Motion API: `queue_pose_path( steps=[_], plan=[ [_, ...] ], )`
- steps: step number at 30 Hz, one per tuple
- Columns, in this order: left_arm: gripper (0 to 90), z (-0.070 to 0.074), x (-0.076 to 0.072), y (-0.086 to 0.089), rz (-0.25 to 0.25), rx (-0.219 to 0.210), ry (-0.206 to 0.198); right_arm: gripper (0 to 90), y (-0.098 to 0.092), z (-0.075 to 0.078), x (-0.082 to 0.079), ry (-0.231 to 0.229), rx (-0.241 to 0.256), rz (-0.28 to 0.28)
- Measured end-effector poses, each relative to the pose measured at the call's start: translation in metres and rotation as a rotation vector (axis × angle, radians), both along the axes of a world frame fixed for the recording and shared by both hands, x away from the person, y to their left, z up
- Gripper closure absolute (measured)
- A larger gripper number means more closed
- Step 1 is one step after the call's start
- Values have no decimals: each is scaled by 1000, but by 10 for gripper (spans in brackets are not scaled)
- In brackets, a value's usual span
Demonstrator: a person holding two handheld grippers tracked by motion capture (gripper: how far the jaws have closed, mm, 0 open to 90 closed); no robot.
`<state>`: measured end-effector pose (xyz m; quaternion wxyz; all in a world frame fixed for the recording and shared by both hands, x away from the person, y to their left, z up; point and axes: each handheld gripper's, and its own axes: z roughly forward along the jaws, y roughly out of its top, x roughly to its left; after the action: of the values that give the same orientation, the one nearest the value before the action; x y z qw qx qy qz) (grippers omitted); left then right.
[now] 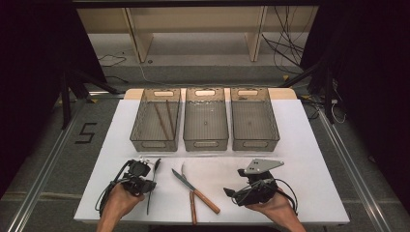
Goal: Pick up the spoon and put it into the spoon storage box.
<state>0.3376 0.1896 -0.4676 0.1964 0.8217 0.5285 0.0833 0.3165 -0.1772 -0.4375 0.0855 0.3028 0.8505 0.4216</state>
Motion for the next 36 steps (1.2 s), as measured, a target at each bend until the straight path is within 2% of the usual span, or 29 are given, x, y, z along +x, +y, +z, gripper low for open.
queue_pose_path(
  steps=[8, 11, 19, 21, 23, 36],
  plan=[
    [837, 1, 0, 4, 9, 7, -3, 200, -1, 0, 0, 0, 3, -2],
    [843, 1, 1, 7, 13, -3, -2, 200, -1, 1, 0, 0, 3, -3],
    [871, 3, 1, 9, 19, 15, -9, 200, -1, 1, 0, -1, 3, -3],
    [877, 3, 1, 12, 21, 7, -12, 200, -1, 1, 0, 0, 4, -3],
    [876, 3, 2, 14, 19, -4, -10, 200, -1, 1, 0, -1, 4, -3],
    [858, 1, 4, 18, 38, -3, -14, 202, -2, 1, 0, 1, 3, -1]
  ],
)
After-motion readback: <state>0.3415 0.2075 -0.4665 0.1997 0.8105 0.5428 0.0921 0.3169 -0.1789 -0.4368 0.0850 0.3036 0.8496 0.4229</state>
